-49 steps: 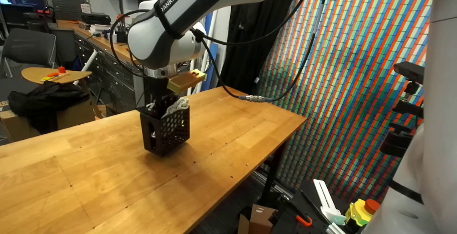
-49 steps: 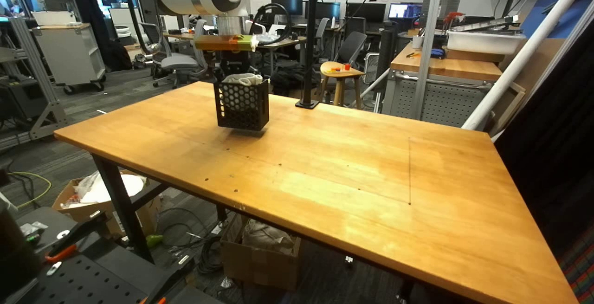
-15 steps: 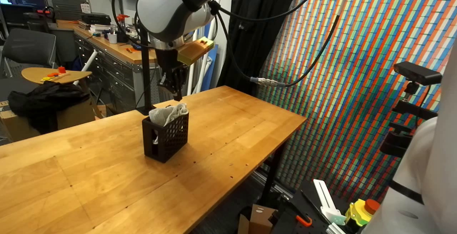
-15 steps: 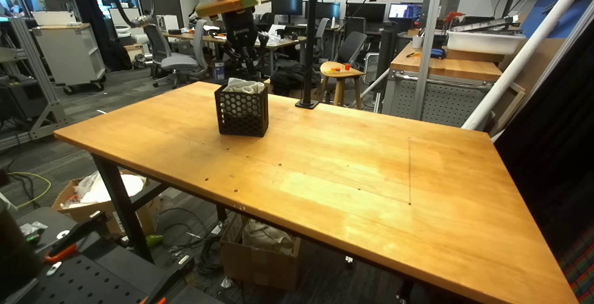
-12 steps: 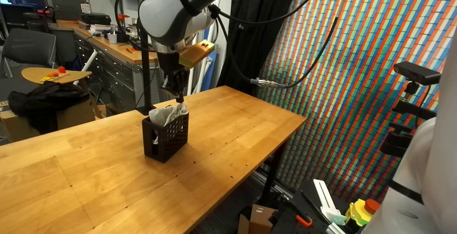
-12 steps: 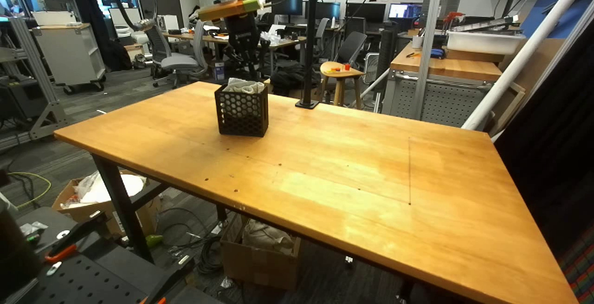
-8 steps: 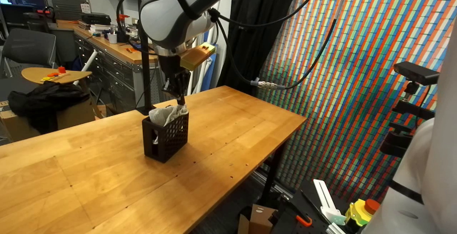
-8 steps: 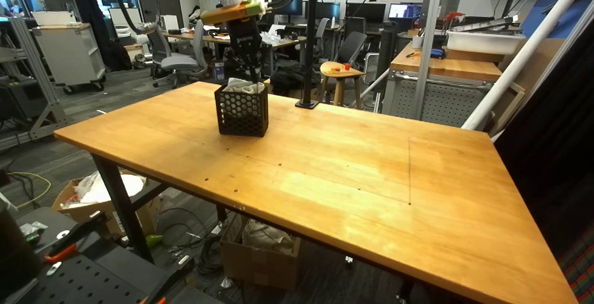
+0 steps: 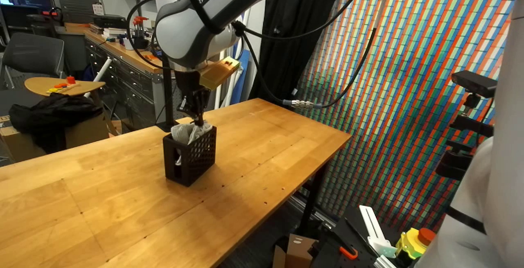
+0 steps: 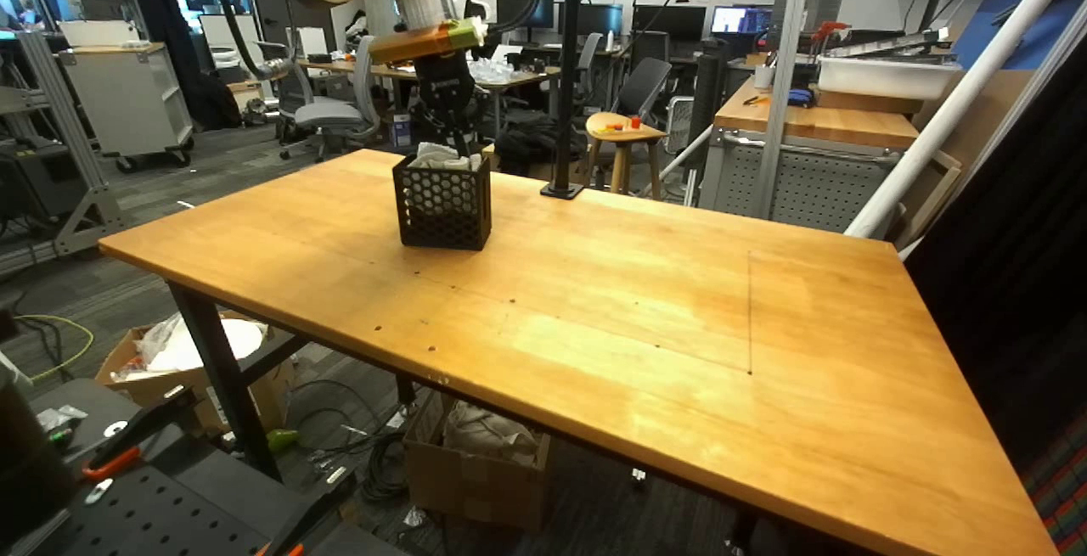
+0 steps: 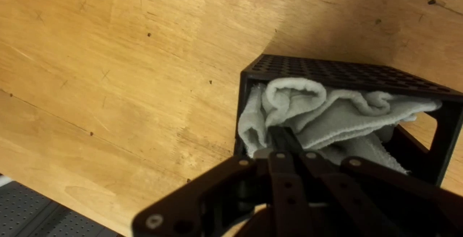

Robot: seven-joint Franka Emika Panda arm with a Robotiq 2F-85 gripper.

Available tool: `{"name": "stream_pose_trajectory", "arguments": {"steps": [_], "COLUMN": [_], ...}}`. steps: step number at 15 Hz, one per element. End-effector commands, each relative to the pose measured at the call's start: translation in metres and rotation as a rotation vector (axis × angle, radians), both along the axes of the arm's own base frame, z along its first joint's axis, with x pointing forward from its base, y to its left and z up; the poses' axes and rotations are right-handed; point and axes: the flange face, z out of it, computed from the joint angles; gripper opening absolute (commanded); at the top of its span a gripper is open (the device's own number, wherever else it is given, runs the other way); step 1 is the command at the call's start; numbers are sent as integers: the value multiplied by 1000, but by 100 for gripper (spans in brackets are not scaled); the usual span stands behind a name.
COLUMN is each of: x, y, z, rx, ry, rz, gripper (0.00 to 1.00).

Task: Put the white towel inside the black basket

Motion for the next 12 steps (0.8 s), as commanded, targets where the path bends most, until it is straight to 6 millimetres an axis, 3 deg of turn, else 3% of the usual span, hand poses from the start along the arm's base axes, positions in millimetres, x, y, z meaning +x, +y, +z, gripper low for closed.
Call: {"name": "stream_pose_trajectory", "arguments": {"steps": [1, 7, 12], "x": [6, 7, 10], "y": [9, 14, 17], "z": [-4, -19, -53], "rx": [31, 48, 109], "ry": [-28, -17, 34], "rz": [10, 14, 10], "gripper": [2, 2, 2]}}
